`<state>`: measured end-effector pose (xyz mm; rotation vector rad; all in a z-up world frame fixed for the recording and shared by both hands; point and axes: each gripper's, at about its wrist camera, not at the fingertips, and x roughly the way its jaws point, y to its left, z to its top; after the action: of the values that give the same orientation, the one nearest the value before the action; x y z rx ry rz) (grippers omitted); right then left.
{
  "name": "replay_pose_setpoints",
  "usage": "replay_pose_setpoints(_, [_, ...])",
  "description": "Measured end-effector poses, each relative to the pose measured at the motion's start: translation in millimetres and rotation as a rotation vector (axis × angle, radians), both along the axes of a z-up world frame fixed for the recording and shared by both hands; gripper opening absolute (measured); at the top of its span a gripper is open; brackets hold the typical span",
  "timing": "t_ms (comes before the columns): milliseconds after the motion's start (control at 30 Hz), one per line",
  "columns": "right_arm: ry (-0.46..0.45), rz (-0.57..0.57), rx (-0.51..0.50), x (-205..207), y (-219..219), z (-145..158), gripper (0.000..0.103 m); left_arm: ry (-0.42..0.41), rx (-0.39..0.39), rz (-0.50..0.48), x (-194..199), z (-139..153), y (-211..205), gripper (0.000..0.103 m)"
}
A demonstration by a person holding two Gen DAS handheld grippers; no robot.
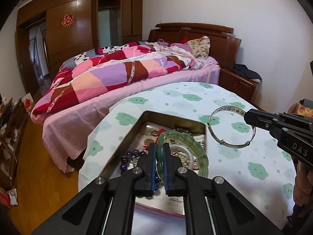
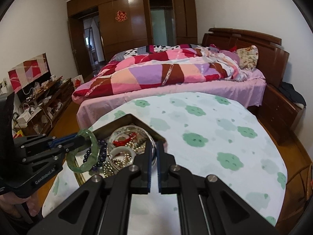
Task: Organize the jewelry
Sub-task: 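Carry both bangles into the pink tin and open both tools to release them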
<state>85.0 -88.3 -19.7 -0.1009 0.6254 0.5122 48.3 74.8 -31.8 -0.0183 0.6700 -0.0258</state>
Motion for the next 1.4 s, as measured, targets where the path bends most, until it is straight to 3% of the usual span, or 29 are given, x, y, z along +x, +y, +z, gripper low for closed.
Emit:
replay_pose_setpoints(633, [0.099, 0.059, -0.087, 23, 53, -47, 0.007, 0.105, -0.018, 0.037, 23, -40, 20, 0.006])
replay_pose_setpoints(800, [0.121, 0.079, -0.081, 22, 54, -53, 0.007, 0.125, -0.030, 0.041, 25, -43, 21, 0.010])
replay_pose_setpoints(900, [0.126, 0.069, -0.073, 21, 49, -52, 0.018, 0.107, -0.019, 0.055, 22, -39, 20, 0.034])
replay_pose_setpoints(967, [0.120, 0.056, -0.065, 21, 45, -50, 0.041, 0.076, -0.018, 0.066, 18, -32, 21, 0.064])
replay_pose_setpoints(1400, [0.072, -0.026, -0.040, 3, 18, -27, 0.054, 0.004, -0.045, 0.101, 3, -6, 31, 0.067])
